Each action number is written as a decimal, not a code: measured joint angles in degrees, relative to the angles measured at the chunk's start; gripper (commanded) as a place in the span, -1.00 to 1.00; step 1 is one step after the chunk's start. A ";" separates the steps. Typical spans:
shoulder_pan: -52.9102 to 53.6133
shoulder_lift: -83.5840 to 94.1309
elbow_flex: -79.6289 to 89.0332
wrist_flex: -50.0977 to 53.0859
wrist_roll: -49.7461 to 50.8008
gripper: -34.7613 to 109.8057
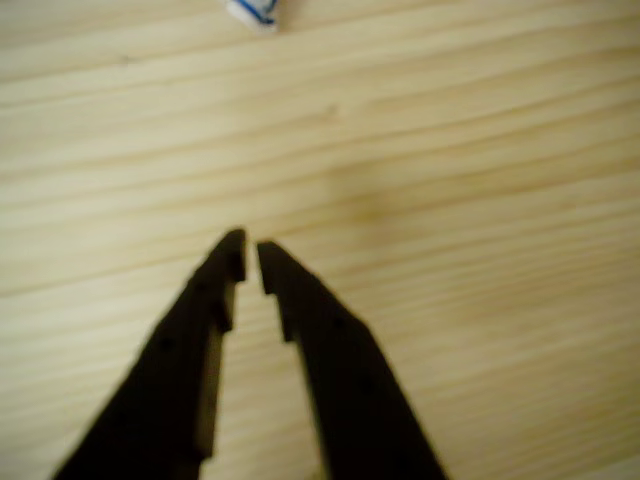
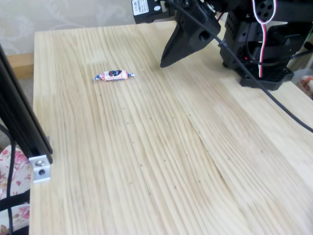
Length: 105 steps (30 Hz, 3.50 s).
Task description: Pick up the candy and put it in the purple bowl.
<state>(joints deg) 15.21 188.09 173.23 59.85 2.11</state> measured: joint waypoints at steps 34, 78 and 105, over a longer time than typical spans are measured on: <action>0.00 0.00 0.00 0.00 0.00 -0.53; -1.05 -0.26 0.00 0.18 -1.85 -0.53; -2.37 -19.25 -10.37 -7.12 -0.44 -0.53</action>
<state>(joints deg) 12.83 168.84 162.86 52.73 1.67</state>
